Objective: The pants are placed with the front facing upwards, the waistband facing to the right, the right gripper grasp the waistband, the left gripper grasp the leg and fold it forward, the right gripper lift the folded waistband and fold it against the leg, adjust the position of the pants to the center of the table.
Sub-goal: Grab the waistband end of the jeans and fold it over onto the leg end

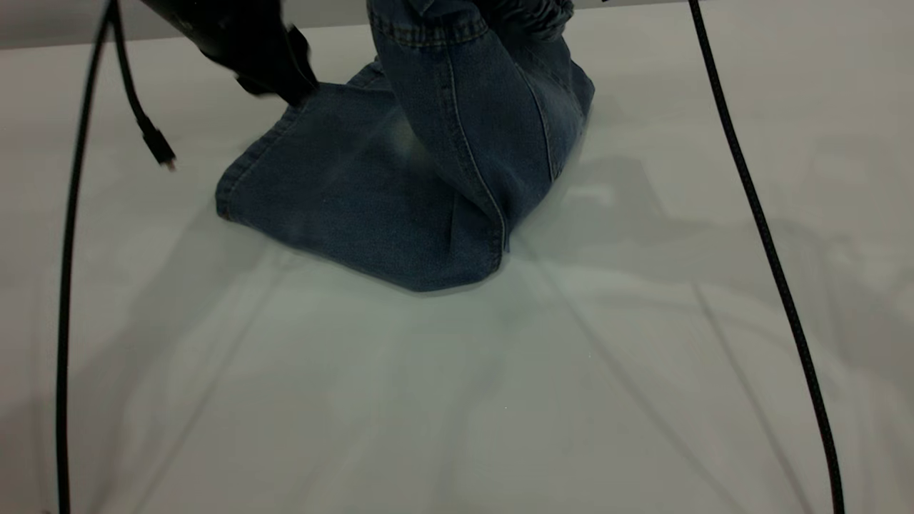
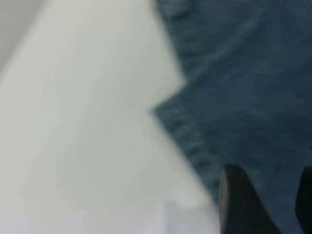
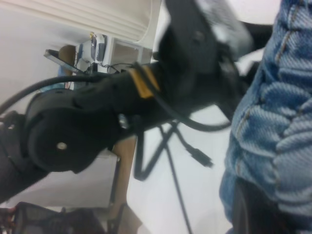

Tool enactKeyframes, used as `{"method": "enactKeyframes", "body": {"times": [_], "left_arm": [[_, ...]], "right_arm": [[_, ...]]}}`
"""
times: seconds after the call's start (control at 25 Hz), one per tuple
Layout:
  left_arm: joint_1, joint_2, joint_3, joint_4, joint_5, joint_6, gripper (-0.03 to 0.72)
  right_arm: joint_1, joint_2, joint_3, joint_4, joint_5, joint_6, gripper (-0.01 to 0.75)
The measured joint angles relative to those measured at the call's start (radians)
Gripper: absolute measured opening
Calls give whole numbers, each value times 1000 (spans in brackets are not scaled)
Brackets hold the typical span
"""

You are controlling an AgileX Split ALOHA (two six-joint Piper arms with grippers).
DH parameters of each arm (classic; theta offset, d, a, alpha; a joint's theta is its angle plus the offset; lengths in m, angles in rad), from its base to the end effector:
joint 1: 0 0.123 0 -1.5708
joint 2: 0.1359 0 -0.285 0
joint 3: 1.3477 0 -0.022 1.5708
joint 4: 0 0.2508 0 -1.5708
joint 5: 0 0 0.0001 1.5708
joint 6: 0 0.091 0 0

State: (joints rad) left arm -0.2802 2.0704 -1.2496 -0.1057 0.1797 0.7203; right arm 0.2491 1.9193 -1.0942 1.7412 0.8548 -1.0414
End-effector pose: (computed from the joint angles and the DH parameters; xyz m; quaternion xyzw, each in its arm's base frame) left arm 0.4087 -0.1194 0.1288 0.4128 0.8514 0.0453 0.3202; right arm 0.3565 0.1606 0.1913 0.0185 0.8204 0.5299 0.2140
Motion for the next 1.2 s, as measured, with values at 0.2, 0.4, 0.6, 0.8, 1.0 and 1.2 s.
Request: {"method": "enactKeyframes", "body": {"times": [0.2,0.4,0.6,0.8,1.0,1.2], "left_arm": [[36,-79,0,0,-17,0,292],[46,-180,0,-1,-26,0,292],[48,-277,0,-2,-22,0,292],[48,-349,0,-6,-21,-5,292],[48,-360,0,-6,-16,-36,292],[48,-359,0,-6,-11,-50,292]], "right_arm": [[1,22,-39,4,-37,-10,73],[24,81,-92,0,-16,-10,73],[72,145,-165,4,-51,-16,73],[129,237,-247,4,-55,-9,73],[174,328,-352,4,-63,-10,73],[181,395,-441,3,-62,-16,84]]}}
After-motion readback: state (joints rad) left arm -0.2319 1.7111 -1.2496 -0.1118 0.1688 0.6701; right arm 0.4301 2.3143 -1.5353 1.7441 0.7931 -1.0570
